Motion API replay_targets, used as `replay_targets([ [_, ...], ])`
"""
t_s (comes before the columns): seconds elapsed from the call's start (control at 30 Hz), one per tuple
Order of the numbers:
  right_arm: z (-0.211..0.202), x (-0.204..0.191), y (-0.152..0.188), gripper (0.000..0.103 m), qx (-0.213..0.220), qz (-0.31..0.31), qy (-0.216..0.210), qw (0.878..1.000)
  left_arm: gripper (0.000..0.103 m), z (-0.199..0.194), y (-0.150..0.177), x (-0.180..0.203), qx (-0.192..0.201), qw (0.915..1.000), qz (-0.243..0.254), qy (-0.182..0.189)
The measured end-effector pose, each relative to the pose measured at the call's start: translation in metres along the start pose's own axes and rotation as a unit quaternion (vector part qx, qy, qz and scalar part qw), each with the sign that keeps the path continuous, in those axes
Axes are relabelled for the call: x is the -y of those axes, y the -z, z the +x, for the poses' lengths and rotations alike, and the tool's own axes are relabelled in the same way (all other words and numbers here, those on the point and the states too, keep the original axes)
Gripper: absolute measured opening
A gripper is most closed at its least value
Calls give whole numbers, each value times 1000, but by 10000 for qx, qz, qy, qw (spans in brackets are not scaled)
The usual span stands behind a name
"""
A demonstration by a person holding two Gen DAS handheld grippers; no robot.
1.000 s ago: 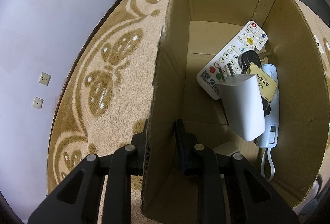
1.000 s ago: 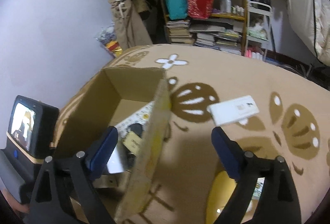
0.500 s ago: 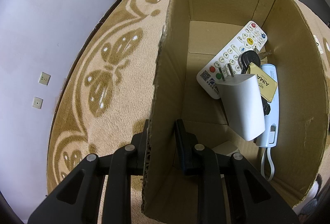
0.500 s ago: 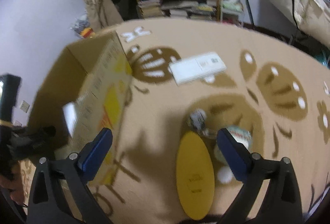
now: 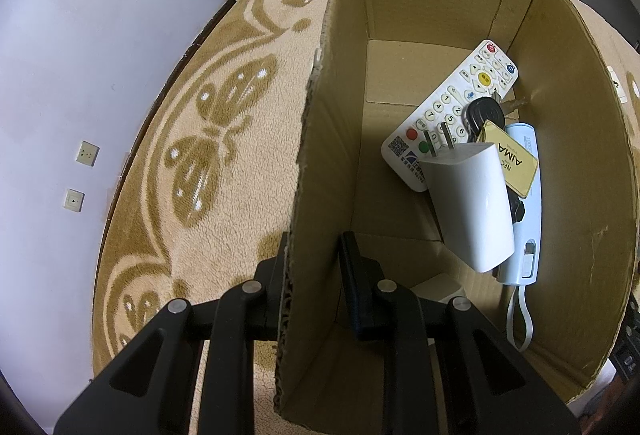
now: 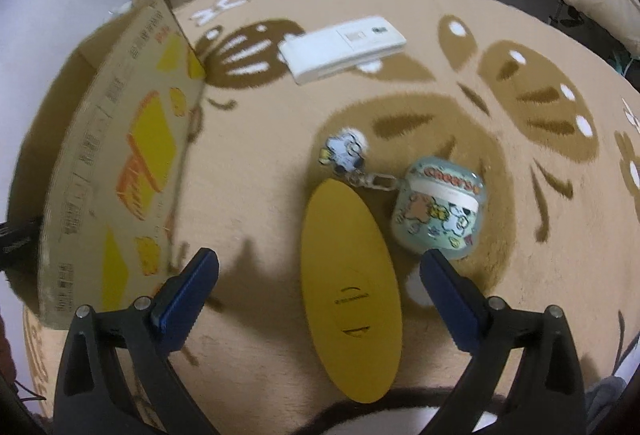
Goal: Organize rigid objects
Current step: 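Move the right gripper back over the yellow oval tag and keychains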
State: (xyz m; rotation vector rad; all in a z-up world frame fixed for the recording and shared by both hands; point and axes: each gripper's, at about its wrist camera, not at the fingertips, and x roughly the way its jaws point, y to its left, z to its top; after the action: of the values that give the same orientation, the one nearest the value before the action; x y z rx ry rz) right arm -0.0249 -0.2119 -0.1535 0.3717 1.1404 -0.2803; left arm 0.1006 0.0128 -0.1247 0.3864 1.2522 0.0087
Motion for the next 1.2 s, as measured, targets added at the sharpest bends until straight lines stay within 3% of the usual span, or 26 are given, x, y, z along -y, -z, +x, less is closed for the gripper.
replay_targets([
  [0.43,20,13,2,97,-272,190,137,9994,22,-1,0,0,1,10000,10,-6],
  [0.73,30,12,-2,80,-340,221,368,9985,22,-1,-1,0,2,10000,18,-16],
  [0.97,23,15,-2,60,-180,233,415,9987,22,-2,-1,0,1,10000,29,-25],
  [1.2,16,19,-1,60,-74,393,237,9989,22,-2,-1,0,1,10000,27,-24],
])
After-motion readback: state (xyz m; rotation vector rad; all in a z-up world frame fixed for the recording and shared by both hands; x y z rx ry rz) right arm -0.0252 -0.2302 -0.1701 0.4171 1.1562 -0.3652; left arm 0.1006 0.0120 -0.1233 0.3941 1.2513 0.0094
